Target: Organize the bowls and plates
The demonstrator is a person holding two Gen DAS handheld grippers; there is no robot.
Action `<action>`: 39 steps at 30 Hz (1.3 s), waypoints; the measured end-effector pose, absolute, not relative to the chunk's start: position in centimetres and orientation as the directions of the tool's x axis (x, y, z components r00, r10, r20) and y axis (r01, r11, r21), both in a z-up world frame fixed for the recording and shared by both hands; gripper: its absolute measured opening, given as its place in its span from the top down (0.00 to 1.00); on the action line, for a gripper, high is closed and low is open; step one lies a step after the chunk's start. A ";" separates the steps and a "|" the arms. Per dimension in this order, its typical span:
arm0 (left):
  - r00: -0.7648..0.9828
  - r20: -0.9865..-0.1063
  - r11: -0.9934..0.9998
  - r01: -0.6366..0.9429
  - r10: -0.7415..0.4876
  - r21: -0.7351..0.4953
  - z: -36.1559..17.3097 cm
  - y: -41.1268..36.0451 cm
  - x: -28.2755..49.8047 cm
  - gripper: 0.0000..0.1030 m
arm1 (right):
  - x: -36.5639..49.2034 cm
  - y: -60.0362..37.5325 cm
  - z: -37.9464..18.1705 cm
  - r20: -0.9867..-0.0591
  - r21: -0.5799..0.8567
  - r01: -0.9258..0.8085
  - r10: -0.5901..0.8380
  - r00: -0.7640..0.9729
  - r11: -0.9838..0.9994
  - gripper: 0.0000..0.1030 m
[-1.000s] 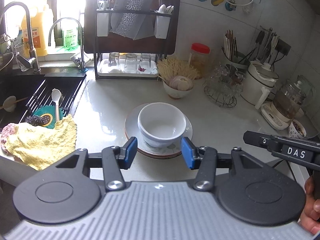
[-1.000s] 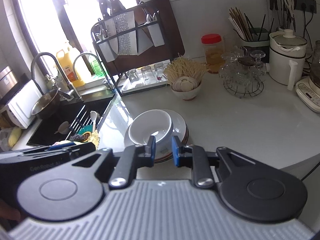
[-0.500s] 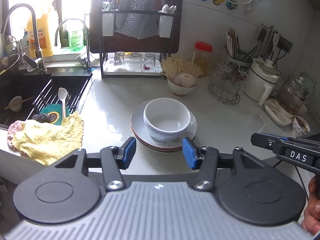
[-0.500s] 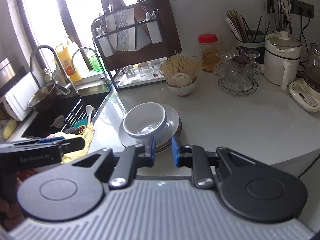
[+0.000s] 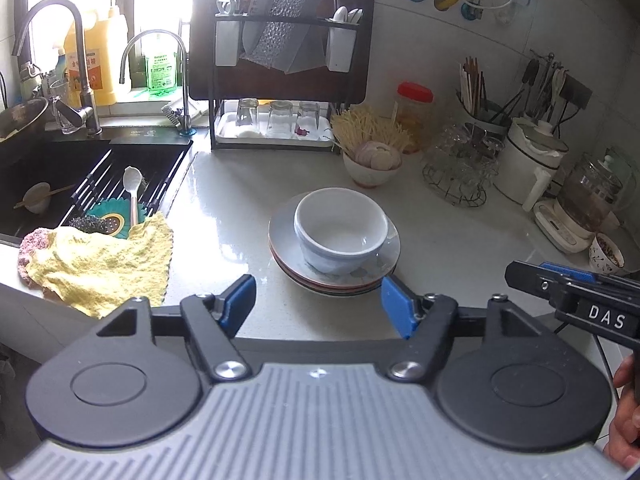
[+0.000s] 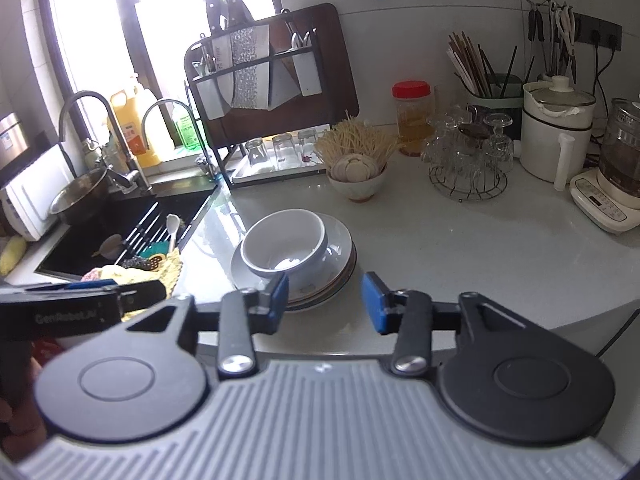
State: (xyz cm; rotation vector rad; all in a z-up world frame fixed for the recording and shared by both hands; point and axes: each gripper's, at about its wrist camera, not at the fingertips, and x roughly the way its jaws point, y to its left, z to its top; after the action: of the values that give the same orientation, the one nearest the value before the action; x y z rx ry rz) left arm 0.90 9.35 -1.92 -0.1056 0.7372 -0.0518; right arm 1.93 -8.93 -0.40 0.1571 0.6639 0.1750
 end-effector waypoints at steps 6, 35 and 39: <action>0.754 -0.654 0.993 -0.023 -0.060 -0.117 -1.5 9.8 0.8 0.05 | 2.1 -9.0 0.0 -0.587 0.166 -0.096 0.177 0.790 0.981 0.54; 0.774 -0.629 0.996 0.015 -0.066 -0.086 -1.1 8.6 0.6 0.02 | 1.0 -10.5 0.2 -0.557 0.183 -0.033 0.132 0.820 0.982 0.00; 0.778 -0.625 0.996 0.018 -0.067 -0.083 -0.9 8.4 0.6 0.02 | 0.9 -10.6 0.3 -0.553 0.178 -0.035 0.129 0.823 0.983 0.00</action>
State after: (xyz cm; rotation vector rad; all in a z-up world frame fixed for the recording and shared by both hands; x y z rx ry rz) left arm 0.59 8.37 -0.88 -0.0738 0.6785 -0.0460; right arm 0.90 -10.60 0.28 0.1631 0.5988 0.0875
